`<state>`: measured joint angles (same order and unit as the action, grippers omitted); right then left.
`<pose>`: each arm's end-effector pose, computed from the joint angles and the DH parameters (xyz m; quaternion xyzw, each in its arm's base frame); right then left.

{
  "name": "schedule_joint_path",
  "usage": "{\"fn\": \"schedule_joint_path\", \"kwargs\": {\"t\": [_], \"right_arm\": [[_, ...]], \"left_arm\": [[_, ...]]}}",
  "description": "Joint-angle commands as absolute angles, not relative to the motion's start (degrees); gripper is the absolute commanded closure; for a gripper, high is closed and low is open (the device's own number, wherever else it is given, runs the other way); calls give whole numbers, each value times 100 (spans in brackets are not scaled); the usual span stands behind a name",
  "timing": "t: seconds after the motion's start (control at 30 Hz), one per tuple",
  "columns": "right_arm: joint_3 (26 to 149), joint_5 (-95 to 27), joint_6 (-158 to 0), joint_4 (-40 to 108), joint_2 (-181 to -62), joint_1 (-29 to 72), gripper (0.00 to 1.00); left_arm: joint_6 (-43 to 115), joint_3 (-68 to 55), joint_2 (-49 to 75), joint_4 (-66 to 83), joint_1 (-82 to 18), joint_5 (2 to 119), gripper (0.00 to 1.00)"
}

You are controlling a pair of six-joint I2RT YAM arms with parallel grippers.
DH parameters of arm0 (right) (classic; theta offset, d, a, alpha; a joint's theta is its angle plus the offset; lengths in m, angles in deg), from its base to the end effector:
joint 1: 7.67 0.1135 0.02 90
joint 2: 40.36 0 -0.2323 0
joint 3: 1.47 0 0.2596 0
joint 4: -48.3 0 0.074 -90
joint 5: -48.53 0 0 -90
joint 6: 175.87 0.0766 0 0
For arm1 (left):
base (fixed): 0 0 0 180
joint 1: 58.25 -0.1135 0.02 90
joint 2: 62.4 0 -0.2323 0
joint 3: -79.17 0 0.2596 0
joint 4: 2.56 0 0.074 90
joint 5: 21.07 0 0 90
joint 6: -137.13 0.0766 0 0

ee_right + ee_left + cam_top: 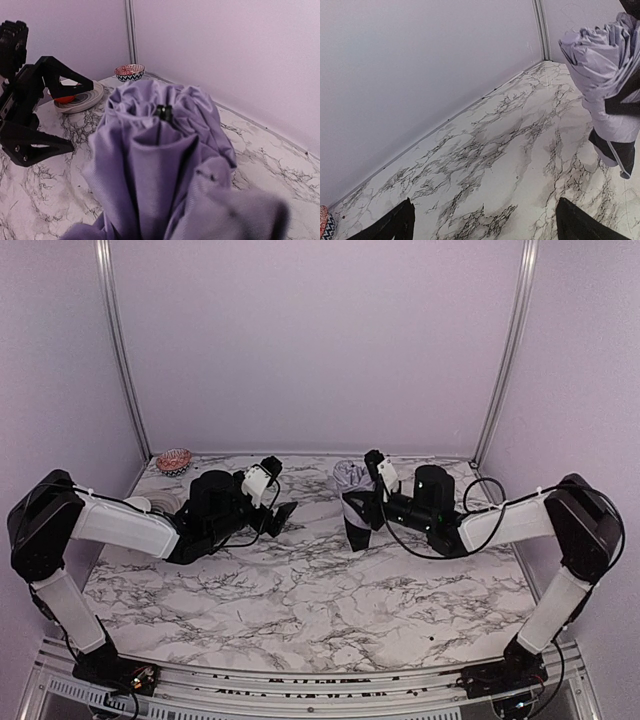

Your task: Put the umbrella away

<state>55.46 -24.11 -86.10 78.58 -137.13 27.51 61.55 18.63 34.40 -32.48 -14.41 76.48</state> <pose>0.3071 0.2444 0.1534 -0.3224 0.6894 0.3016 0.5743 0.2997 -0.2739 0.1741 0.3236 0.6708 -0.1215 0.6561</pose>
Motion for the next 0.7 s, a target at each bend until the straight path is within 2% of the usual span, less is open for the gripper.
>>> {"fn": "schedule_joint_path", "kwargs": {"t": [0.0,0.17,0.3,0.43,0.57,0.67], "right_arm": [[6413,-2923,-7972,6504,-13222,2733,94],[7366,-3730,-7476,4391,-13285,2833,89],[7763,-3760,-7019,3089,-13451,2871,86],[7675,-3572,-6425,2497,-13505,2911,85],[7480,-2883,-5905,2429,-13822,2902,73],[7598,-2456,-5792,2261,-14258,2888,72]], "left_arm": [[6181,1773,3386,-3222,-1456,7607,1],[6231,1764,3352,-3138,-1456,7712,1],[6277,1752,3305,-2973,-1456,7814,1],[6178,1676,3262,-2756,-1461,7970,1],[6015,1595,3307,-2602,-1456,7963,1],[5962,1576,3364,-2541,-1456,7921,1]]}}
